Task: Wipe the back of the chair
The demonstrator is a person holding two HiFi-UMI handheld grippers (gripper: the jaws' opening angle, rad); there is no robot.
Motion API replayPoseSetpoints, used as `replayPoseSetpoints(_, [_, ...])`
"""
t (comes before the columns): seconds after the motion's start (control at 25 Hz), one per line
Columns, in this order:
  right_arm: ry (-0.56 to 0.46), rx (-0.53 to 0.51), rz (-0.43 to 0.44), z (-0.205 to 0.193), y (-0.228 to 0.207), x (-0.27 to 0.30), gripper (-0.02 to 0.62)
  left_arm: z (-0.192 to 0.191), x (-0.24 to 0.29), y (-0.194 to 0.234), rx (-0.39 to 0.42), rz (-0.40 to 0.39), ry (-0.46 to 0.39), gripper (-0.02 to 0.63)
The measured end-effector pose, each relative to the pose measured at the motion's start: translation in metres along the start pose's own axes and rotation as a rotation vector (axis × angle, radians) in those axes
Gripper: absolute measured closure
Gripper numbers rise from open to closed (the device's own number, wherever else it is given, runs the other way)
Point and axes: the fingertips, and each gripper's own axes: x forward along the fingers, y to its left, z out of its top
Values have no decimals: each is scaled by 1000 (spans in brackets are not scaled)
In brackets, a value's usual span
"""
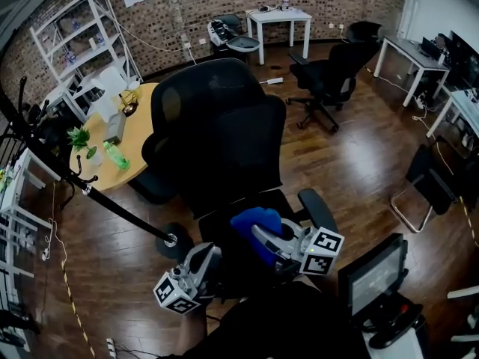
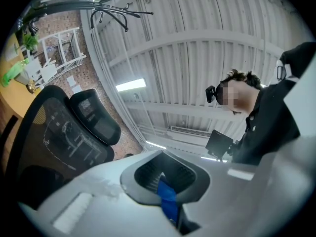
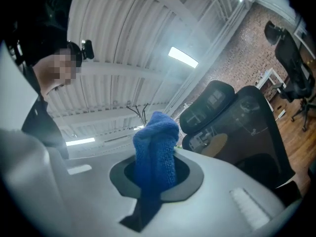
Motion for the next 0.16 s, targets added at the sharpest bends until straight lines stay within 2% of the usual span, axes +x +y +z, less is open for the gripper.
replayPoseSetpoints(0.16, [-27, -13, 14, 11, 5, 2, 566, 4, 6, -1, 11, -11, 1, 603])
